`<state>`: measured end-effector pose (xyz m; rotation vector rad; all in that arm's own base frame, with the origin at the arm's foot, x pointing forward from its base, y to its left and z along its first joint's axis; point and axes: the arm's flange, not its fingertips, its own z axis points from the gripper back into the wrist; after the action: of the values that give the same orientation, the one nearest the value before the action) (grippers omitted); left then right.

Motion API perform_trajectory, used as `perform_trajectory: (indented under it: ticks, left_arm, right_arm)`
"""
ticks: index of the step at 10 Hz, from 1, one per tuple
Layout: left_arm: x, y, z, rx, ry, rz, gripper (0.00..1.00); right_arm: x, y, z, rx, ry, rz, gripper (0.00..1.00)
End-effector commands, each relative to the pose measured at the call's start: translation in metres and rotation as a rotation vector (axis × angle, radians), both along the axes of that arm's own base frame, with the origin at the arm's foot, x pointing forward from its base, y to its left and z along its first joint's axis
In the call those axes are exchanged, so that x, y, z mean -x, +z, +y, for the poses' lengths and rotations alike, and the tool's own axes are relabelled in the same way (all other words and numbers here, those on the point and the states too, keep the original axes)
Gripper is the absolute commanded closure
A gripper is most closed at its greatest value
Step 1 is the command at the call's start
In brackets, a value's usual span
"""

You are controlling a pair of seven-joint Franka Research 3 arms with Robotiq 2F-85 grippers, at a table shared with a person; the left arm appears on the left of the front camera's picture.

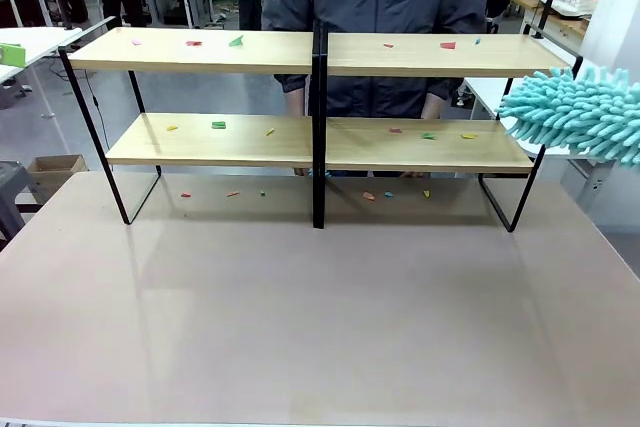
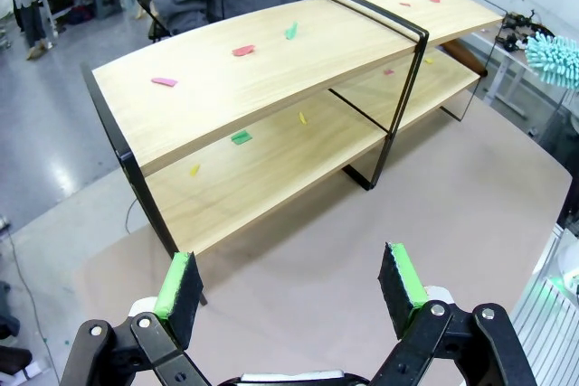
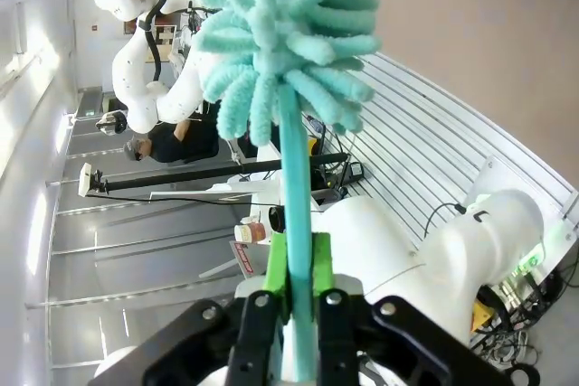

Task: Clean the shelves.
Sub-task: Pick up the Duster when the human hands it over, then clean a randomly selected level of the Shelf with the Duster.

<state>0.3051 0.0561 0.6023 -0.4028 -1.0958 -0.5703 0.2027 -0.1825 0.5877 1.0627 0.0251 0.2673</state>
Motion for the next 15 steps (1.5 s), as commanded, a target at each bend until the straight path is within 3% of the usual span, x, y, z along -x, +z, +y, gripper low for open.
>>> perform_trajectory:
  ticks: [1,8,9,10,12,13,15]
  left_arm:
    - [-0.001,-0.001,0.0,-0.001,-0.004,0.002,0.0]
    - [-0.001,-0.001,0.0,-0.001,-0.004,0.002,0.0]
    - [-0.001,-0.001,0.0,-0.001,-0.004,0.002,0.0]
    - [-0.001,-0.001,0.0,-0.001,-0.004,0.002,0.0]
    - [-0.001,-0.001,0.0,-0.001,-0.004,0.002,0.0]
    - [-0.001,-0.001,0.0,-0.001,-0.004,0.002,0.0]
    - [-0.001,-0.001,0.0,-0.001,-0.004,0.002,0.0]
  right_arm:
    - [0.001,0.015,-0.004,-0.015,-0.009,0.011,1.0]
    - [0.001,0.015,-0.004,-0.015,-0.009,0.011,1.0]
    - [0.0,0.001,0.0,0.002,-0.001,-0.001,0.88]
    - [0.012,0.001,0.048,0.183,0.132,-0.059,0.88]
    - [0.01,0.005,0.148,0.27,0.399,-0.244,0.88]
    - [0.003,0.005,0.194,0.326,0.457,-0.265,0.88]
    - [0.0,-0.005,0.294,0.471,0.421,-0.355,0.88]
